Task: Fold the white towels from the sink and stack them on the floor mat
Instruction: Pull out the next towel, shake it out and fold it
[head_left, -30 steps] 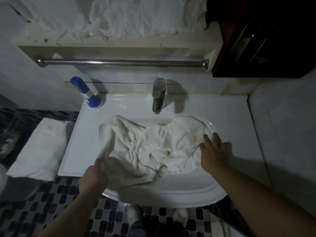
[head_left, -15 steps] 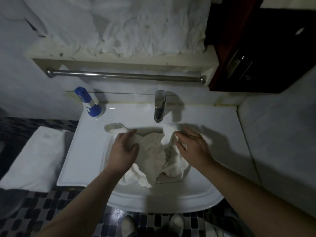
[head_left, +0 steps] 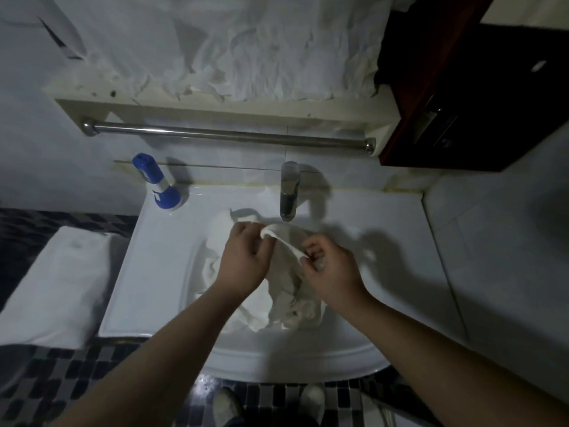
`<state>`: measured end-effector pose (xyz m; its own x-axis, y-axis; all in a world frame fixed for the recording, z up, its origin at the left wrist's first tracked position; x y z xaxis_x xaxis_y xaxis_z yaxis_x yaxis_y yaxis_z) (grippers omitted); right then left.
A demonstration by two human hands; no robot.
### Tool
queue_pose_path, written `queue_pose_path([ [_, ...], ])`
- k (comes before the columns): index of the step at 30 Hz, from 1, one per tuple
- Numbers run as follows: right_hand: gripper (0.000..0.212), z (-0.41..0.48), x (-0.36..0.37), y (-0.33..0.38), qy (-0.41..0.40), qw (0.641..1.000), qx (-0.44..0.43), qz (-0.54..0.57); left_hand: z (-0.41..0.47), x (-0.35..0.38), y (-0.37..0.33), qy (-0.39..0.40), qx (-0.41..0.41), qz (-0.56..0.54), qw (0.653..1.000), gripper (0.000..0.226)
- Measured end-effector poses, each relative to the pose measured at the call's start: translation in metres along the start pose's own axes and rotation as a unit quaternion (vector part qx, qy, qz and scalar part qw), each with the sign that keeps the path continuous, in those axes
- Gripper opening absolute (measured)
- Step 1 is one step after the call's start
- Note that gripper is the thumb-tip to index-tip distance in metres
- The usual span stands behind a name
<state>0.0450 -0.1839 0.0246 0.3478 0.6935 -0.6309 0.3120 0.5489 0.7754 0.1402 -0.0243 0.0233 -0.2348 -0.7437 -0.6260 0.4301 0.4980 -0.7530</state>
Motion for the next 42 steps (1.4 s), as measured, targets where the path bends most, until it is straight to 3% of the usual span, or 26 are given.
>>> queue_pose_path([
  [4, 0.029, 0.01, 0.011, 0.023, 0.012, 1.0, 0.01, 0.007, 0.016, -0.016, -0.045, 0.035, 0.1, -0.072, 0.992, 0.023],
  [6, 0.023, 0.019, 0.01, 0.024, 0.003, 0.999, 0.032, -0.011, 0.022, -0.027, -0.055, 0.026, 0.101, -0.076, 0.992, 0.012],
  [8, 0.016, 0.031, 0.006, 0.001, -0.014, 0.994, 0.1, -0.038, 0.028, -0.035, -0.05, 0.044, 0.079, -0.04, 0.995, 0.026],
  [12, 0.028, 0.031, 0.004, -0.036, 0.026, 0.98, 0.17, -0.103, 0.023, -0.045, 0.004, 0.122, -0.066, -0.035, 0.99, 0.034],
  [15, 0.032, 0.024, 0.012, -0.032, 0.046, 0.977, 0.123, -0.169, 0.007, -0.064, 0.051, 0.061, -0.184, -0.077, 0.978, 0.034],
  [18, 0.029, 0.015, 0.034, -0.026, 0.074, 0.977, 0.096, -0.174, -0.006, -0.079, 0.084, -0.032, -0.297, -0.242, 0.923, 0.038],
  [22, 0.037, 0.001, 0.075, -0.013, 0.156, 0.978, 0.057, -0.131, 0.011, -0.104, 0.076, -0.081, -0.262, -0.398, 0.876, 0.036],
  [27, 0.092, 0.007, 0.097, 0.06, 0.146, 0.988, -0.042, -0.011, 0.017, -0.097, 0.03, 0.117, -0.171, -0.383, 0.9, 0.045],
  [29, 0.1, 0.018, 0.098, 0.086, 0.167, 0.984, -0.035, 0.05, 0.015, -0.091, 0.02, 0.161, -0.116, -0.348, 0.916, 0.047],
  [31, 0.071, 0.032, 0.093, 0.101, 0.172, 0.98, -0.033, 0.097, 0.014, -0.089, 0.017, 0.14, -0.099, -0.348, 0.922, 0.042],
  [33, 0.035, 0.046, 0.076, 0.109, 0.122, 0.986, -0.037, 0.109, 0.014, -0.091, 0.02, 0.096, -0.112, -0.372, 0.916, 0.043],
  [34, 0.027, 0.052, 0.065, 0.111, 0.099, 0.988, -0.03, 0.115, 0.014, -0.092, 0.023, 0.078, -0.126, -0.383, 0.912, 0.045],
  [37, 0.017, 0.063, 0.028, 0.123, 0.055, 0.986, -0.019, 0.156, 0.013, -0.088, 0.024, 0.1, -0.131, -0.37, 0.914, 0.049],
  [42, 0.014, 0.063, -0.032, 0.166, 0.024, 0.962, -0.064, 0.265, 0.013, -0.07, -0.001, 0.198, -0.053, -0.244, 0.948, 0.043],
])
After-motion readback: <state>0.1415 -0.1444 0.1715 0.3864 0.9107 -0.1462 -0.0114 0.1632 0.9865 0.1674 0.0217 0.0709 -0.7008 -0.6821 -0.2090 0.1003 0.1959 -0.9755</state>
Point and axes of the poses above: each hand's wrist, its own z-axis towards the middle knuckle, its own x-axis out of the palm, y = z × x, the point moved 7 cm from there along z, towards the middle knuckle, and after that the axes turned 8 degrees about x, right-handed, at the moved point
